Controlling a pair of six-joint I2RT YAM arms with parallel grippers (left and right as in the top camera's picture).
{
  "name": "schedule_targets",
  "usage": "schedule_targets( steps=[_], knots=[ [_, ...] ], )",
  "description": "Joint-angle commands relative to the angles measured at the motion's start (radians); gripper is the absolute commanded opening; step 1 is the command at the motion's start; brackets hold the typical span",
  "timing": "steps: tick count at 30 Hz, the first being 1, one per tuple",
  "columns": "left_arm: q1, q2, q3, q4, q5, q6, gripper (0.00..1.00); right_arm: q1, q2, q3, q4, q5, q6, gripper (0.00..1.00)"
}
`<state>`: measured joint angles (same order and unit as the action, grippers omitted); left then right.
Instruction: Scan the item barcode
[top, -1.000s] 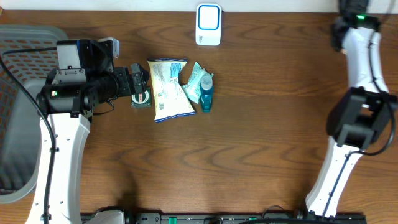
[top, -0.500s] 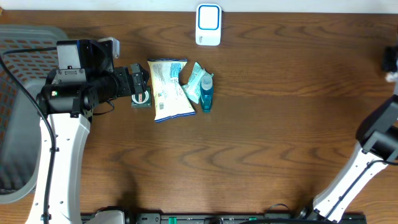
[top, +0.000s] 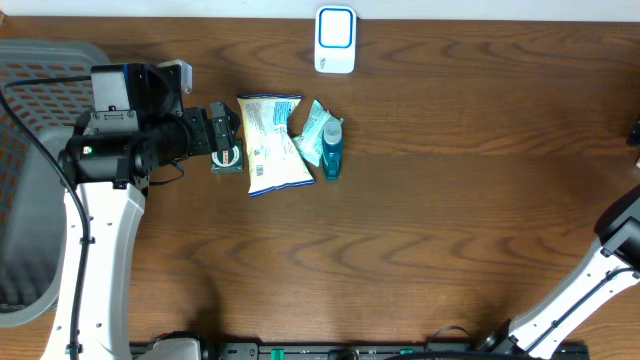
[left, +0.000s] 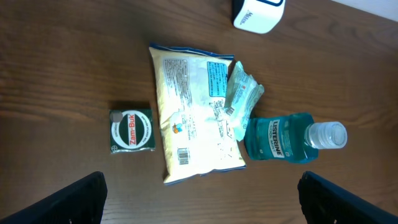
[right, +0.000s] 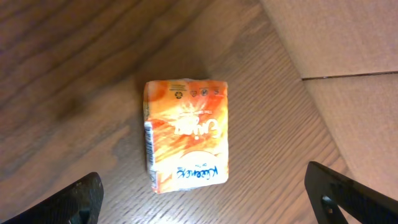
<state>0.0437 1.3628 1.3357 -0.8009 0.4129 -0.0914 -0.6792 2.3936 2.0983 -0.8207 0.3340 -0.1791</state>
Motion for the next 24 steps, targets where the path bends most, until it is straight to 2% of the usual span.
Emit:
schedule_targets(
  steps=[1, 4, 7, 14, 19, 24],
  knots=[
    [-0.001, 0.003, 0.002, 0.001, -0.007, 0.016, 0.98, 0.022, -0.089, 0.001, -0.004, -0.005, 0.073, 0.99],
    [-0.001, 0.003, 0.002, 0.001, -0.007, 0.016, 0.98, 0.047, -0.156, 0.001, -0.004, -0.065, 0.093, 0.99],
    [-0.001, 0.003, 0.002, 0.001, -0.007, 0.016, 0.98, 0.079, -0.246, 0.001, -0.004, -0.265, 0.097, 0.99],
    [-0.001, 0.003, 0.002, 0.001, -0.007, 0.016, 0.98, 0.172, -0.401, 0.001, -0.006, -1.048, 0.097, 0.99],
    [-0.001, 0.003, 0.002, 0.001, -0.007, 0.016, 0.98, 0.286, -0.412, 0.000, -0.011, -1.466, 0.097, 0.99],
    [-0.001, 0.003, 0.002, 0.001, -0.007, 0.016, 0.98, 0.436, -0.412, 0.000, -0.063, -1.579, 0.097, 0.99]
  ],
)
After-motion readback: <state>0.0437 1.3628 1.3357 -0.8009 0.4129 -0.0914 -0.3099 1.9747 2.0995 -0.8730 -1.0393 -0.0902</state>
